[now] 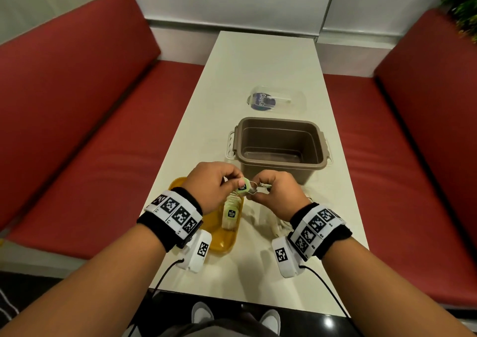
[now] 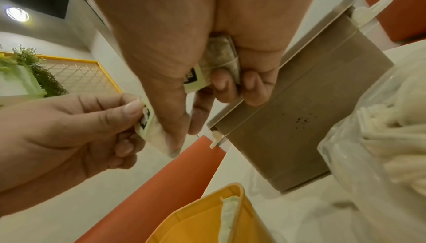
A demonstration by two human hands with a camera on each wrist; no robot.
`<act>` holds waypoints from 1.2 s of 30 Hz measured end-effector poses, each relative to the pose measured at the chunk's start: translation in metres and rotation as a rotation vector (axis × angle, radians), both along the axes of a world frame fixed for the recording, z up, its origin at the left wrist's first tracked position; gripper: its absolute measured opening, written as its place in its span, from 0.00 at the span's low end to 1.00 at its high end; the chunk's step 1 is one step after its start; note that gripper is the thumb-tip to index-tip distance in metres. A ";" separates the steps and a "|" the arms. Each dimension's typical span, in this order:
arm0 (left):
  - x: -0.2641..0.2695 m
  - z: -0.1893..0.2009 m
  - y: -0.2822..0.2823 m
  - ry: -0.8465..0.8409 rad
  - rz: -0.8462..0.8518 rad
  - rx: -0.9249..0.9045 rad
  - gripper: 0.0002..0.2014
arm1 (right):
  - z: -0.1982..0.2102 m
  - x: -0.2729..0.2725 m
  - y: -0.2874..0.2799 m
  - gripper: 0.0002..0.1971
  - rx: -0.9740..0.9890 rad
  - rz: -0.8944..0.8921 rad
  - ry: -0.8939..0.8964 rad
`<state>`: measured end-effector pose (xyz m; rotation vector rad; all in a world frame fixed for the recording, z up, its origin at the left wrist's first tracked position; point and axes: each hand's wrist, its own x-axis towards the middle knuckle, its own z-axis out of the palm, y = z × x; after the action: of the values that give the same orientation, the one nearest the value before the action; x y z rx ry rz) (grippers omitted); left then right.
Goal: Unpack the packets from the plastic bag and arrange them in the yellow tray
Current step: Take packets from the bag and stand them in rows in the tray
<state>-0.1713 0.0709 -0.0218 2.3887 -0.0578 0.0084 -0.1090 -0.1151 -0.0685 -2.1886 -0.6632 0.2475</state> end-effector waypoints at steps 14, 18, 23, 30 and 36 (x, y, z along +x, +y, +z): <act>-0.001 -0.016 0.029 0.071 -0.045 0.224 0.06 | -0.017 -0.013 0.030 0.07 -0.121 0.004 0.066; -0.008 -0.042 0.032 0.328 -0.111 0.367 0.09 | -0.027 -0.020 0.028 0.19 -0.255 -0.078 0.158; -0.015 -0.076 0.014 0.379 -0.097 0.347 0.08 | -0.039 -0.030 0.028 0.35 -0.300 -0.094 0.285; -0.016 -0.101 0.002 0.416 0.142 0.128 0.21 | -0.049 -0.035 0.027 0.34 -0.243 -0.119 0.324; -0.011 -0.107 -0.004 0.542 0.187 0.202 0.28 | -0.050 -0.038 0.027 0.34 -0.228 -0.127 0.316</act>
<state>-0.1825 0.0670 -0.1285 2.5055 0.4374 -0.5766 -0.1466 -0.0883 -0.1190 -2.3268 -0.3310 0.6122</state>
